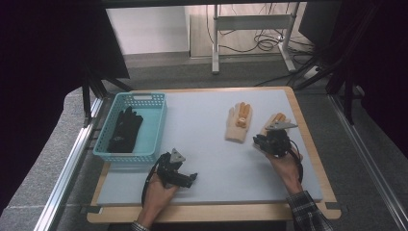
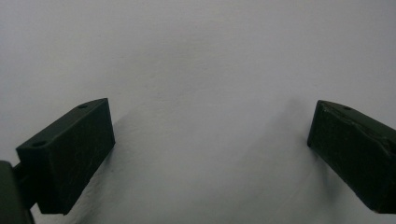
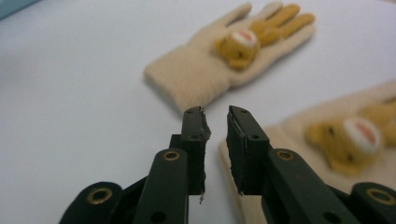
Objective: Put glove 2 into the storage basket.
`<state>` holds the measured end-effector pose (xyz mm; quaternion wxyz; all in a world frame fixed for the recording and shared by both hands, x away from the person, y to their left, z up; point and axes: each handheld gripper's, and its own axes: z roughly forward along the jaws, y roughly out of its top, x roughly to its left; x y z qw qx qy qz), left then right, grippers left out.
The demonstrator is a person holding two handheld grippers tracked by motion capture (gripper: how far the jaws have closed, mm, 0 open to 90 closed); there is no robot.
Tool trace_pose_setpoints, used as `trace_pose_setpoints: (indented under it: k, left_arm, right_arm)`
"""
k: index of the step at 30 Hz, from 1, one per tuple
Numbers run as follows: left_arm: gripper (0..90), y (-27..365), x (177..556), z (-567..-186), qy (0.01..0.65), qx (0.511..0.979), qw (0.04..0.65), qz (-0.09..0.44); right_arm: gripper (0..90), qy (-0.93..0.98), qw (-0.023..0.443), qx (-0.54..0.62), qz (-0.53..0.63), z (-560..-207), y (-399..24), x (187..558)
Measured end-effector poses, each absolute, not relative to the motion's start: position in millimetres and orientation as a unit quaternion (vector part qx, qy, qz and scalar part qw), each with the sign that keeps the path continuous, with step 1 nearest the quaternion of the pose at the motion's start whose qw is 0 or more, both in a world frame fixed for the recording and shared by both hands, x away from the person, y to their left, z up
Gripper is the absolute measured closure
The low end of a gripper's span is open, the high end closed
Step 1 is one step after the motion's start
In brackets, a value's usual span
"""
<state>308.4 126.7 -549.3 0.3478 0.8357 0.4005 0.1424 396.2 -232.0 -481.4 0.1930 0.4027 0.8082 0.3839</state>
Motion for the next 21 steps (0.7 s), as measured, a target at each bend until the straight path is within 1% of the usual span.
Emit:
trace_pose_setpoints:
  k: [2, 5, 6, 12, 14, 15, 16, 18, 19, 20, 21]
  left_arm:
    - [0.8, 126.7, 308.4, -549.2, 0.400, 0.836, 0.348, 0.142]
    - [0.9, 126.7, 308.4, -549.3, 0.400, 0.836, 0.348, 0.142]
    - [0.9, 126.7, 308.4, -549.3, 0.400, 0.836, 0.348, 0.142]
    - [0.9, 126.7, 308.5, -549.3, 0.400, 0.836, 0.348, 0.142]
    - [0.8, 126.7, 308.5, -549.3, 0.400, 0.836, 0.348, 0.142]
    - [0.9, 126.7, 308.5, -549.3, 0.400, 0.836, 0.348, 0.142]
    - [0.9, 126.7, 308.5, -549.3, 0.400, 0.836, 0.348, 0.142]
    - [0.9, 126.7, 308.4, -549.3, 0.401, 0.836, 0.348, 0.142]
    - [0.9, 126.7, 308.5, -549.3, 0.400, 0.836, 0.348, 0.142]
    - [0.9, 126.7, 308.4, -549.3, 0.400, 0.836, 0.348, 0.142]
    - [0.9, 127.0, 308.6, -549.1, 0.399, 0.837, 0.346, 0.142]
  right_arm:
    - [76.6, 0.806, 0.195, 0.405, 0.385, -477.0, -224.8, 412.4]
    - [76.6, 0.805, 0.198, 0.408, 0.383, -475.8, -221.4, 421.7]
    - [76.5, 0.803, 0.198, 0.412, 0.382, -476.0, -218.2, 432.0]
    - [75.2, 0.803, 0.195, 0.425, 0.368, -487.9, -211.6, 457.7]
    - [71.7, 0.802, 0.189, 0.431, 0.368, -493.4, -209.3, 463.4]
    - [71.7, 0.802, 0.189, 0.431, 0.368, -493.4, -209.3, 463.4]
    - [66.5, 0.802, 0.185, 0.435, 0.365, -499.7, -205.6, 468.2]
    - [64.8, 0.802, 0.186, 0.437, 0.363, -501.9, -204.5, 469.7]
    - [59.6, 0.799, 0.187, 0.447, 0.356, -507.4, -201.9, 474.0]
    - [59.6, 0.799, 0.187, 0.447, 0.356, -507.4, -201.9, 474.0]
    - [55.8, 0.797, 0.183, 0.457, 0.350, -511.5, -200.4, 477.9]
